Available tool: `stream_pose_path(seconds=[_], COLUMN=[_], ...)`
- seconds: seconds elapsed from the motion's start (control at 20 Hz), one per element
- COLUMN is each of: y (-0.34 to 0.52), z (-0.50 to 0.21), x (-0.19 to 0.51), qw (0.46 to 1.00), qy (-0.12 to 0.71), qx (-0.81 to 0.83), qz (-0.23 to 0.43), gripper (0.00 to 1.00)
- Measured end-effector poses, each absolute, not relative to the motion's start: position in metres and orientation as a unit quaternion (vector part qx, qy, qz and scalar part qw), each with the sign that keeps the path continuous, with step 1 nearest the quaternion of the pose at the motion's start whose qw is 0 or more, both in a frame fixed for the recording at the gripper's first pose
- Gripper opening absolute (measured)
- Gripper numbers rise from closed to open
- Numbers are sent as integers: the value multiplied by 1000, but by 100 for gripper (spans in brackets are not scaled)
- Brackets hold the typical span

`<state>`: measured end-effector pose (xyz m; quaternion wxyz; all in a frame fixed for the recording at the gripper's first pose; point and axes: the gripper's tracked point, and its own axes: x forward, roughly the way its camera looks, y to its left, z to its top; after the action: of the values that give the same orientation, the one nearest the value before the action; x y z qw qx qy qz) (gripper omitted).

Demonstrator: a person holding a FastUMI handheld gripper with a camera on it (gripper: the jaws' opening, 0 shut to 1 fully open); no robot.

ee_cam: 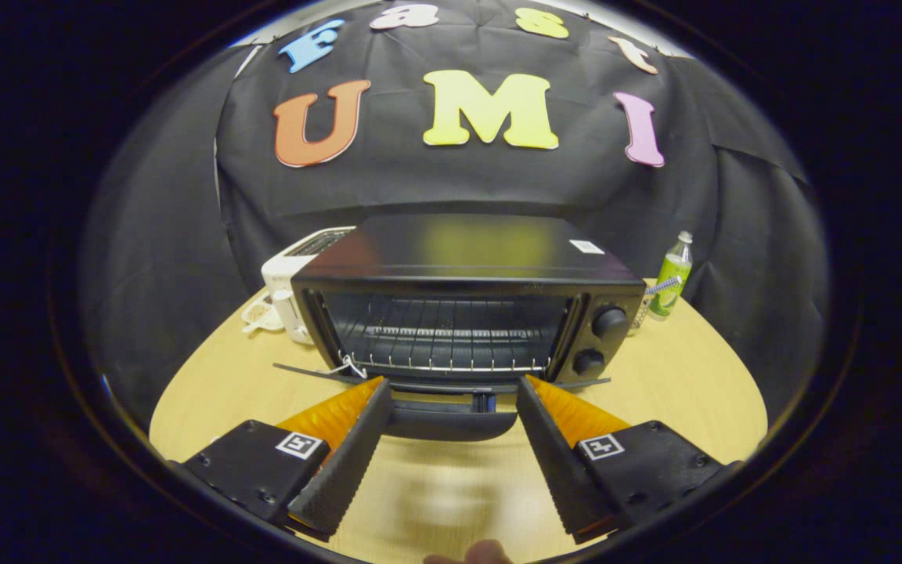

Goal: Open the toaster oven, put the food inside, and close the toaster oven door.

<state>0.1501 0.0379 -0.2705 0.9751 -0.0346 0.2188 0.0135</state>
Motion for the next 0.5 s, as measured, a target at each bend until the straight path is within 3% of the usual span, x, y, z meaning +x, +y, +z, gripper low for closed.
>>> stream_pose_path(seconds=[0.5], y=[33], z=[-340], x=[110], qw=[952], qy=[305], qx=[-28], qz=[16], gripper=[100])
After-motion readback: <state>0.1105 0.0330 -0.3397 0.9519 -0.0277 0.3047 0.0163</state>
